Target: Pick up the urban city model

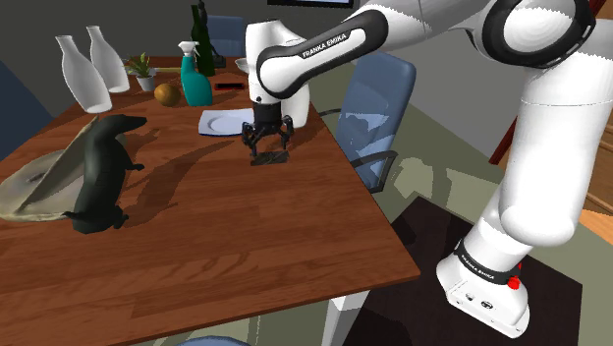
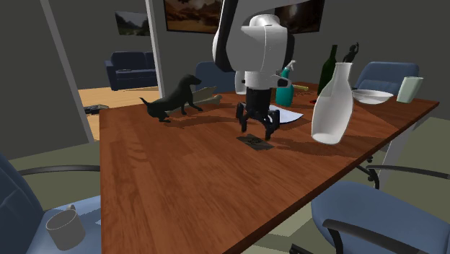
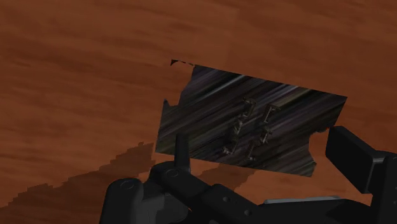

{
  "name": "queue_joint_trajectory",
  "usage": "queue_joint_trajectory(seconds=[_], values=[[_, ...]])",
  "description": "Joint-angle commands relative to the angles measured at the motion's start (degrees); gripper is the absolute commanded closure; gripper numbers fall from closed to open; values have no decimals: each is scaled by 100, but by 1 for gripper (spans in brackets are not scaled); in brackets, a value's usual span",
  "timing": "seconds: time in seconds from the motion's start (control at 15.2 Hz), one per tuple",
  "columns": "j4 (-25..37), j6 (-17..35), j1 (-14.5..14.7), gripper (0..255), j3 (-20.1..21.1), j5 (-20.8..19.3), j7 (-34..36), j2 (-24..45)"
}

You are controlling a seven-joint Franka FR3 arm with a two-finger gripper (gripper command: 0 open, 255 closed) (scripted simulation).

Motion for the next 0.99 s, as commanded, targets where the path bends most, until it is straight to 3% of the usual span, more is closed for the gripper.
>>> queue_joint_trajectory(seconds=[0.0, 0.07, 0.66, 0.92], values=[[-41, 60, -1, 0, -4, -7, 2, 17], [-33, 57, 0, 255, -4, -9, 4, 21], [-40, 60, -1, 255, -4, -7, 2, 17], [128, -212, -9, 255, 10, 33, -23, -90]])
